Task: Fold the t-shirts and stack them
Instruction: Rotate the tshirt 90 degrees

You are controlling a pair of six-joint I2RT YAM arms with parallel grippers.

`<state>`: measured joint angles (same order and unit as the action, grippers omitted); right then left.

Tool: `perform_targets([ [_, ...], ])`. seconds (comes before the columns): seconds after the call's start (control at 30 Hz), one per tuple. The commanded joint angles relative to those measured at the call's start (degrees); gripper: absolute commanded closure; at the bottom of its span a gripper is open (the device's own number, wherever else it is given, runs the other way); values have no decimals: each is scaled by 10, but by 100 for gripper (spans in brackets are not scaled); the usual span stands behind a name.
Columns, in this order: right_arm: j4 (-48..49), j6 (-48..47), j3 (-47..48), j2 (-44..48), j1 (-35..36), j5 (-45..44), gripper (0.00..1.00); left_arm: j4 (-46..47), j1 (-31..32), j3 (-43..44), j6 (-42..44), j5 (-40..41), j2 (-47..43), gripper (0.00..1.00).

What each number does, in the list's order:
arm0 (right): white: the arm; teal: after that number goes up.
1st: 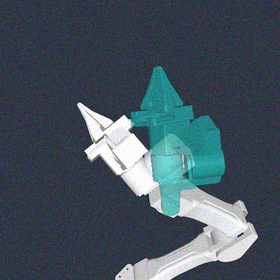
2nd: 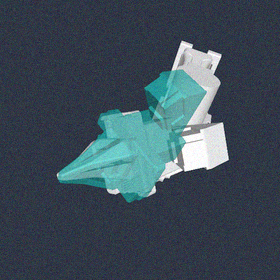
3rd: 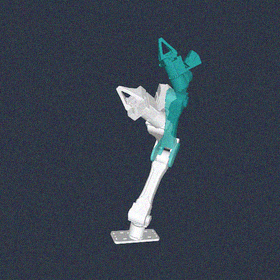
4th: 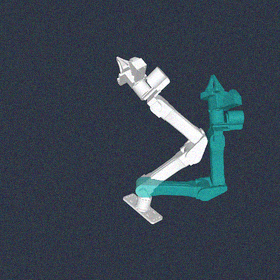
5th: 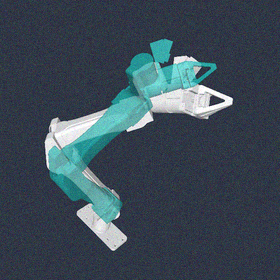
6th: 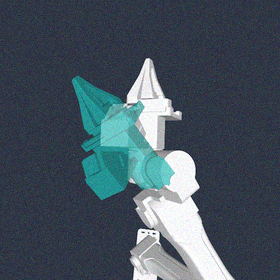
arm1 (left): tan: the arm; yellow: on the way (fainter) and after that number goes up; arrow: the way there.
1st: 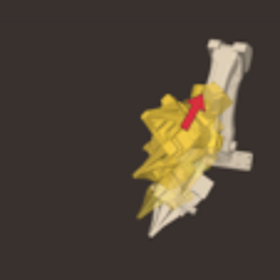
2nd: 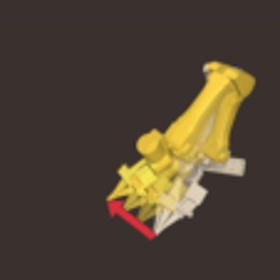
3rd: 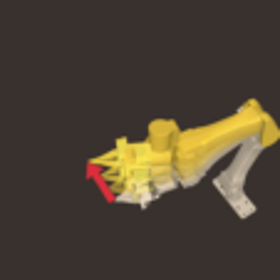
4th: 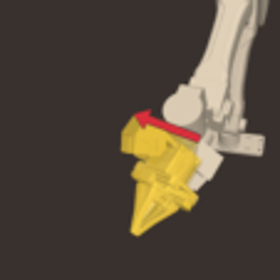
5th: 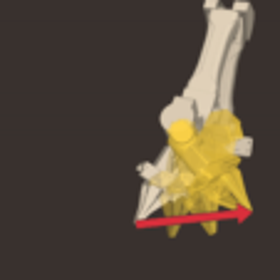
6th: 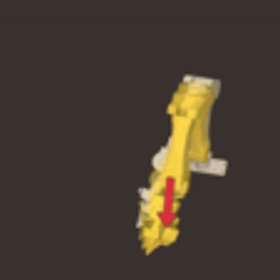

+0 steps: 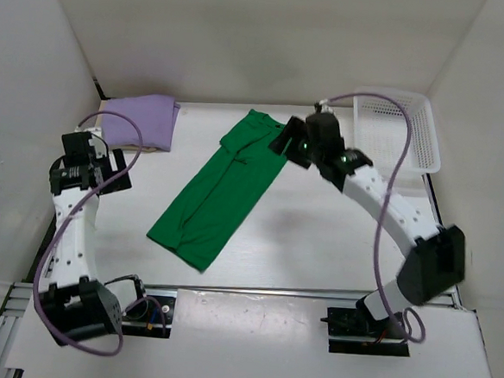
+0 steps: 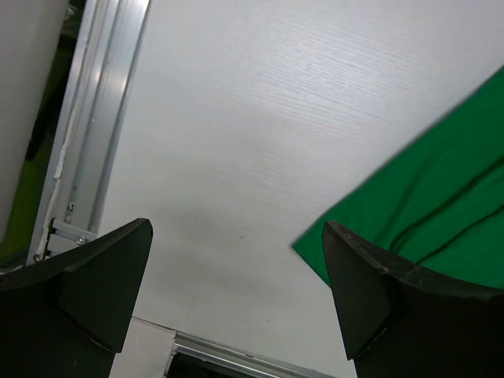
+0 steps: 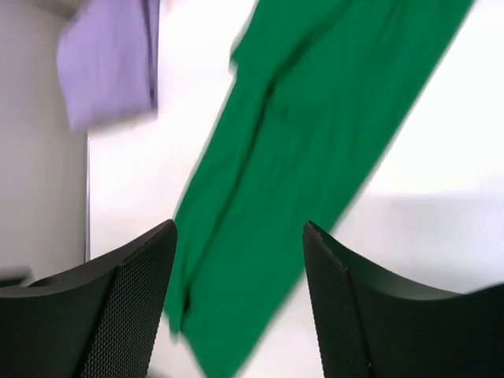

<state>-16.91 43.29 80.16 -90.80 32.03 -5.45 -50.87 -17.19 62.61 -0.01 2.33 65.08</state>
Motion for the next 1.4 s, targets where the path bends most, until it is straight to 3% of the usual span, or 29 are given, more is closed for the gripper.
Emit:
perform_targets([
  [0.0,-36,89,-202,57,50,22,30,-14,-4,10,0,11,-80,0],
  [0.1,28,212,-293,67,139,54,31,-31,-4,0,0,-6,-140,0],
  [0.3,91,337,-261,-15,273,70,36,-80,-4,-18,0,-12,-217,0],
  [0.53,91,478,-231,-105,327,98,42,-117,-4,-2,0,2,-249,0],
  [0.8,148,569,-209,-212,342,137,46,-135,-4,3,0,14,-274,0],
  [0.9,171,574,-204,-227,342,148,52,-135,-4,-2,0,19,-274,0],
  [0.93,171,574,-204,-234,342,148,63,-135,-4,-10,0,14,-274,0],
  [1.0,178,574,-214,-234,342,156,75,-135,-4,-18,0,14,-274,0],
  [1.03,187,574,-225,-225,342,156,90,-135,-4,-18,0,14,-274,0],
  [1.07,194,580,-257,-206,335,156,98,-135,-4,-18,0,14,-274,0],
  [1.13,217,585,-297,-180,326,156,100,-149,-4,-9,0,-28,-261,0],
  [1.23,174,525,-334,-134,290,171,100,-163,-4,-3,0,-99,-244,0],
  [1.37,64,373,-348,-84,271,185,100,-193,2,-3,0,-126,-184,0],
])
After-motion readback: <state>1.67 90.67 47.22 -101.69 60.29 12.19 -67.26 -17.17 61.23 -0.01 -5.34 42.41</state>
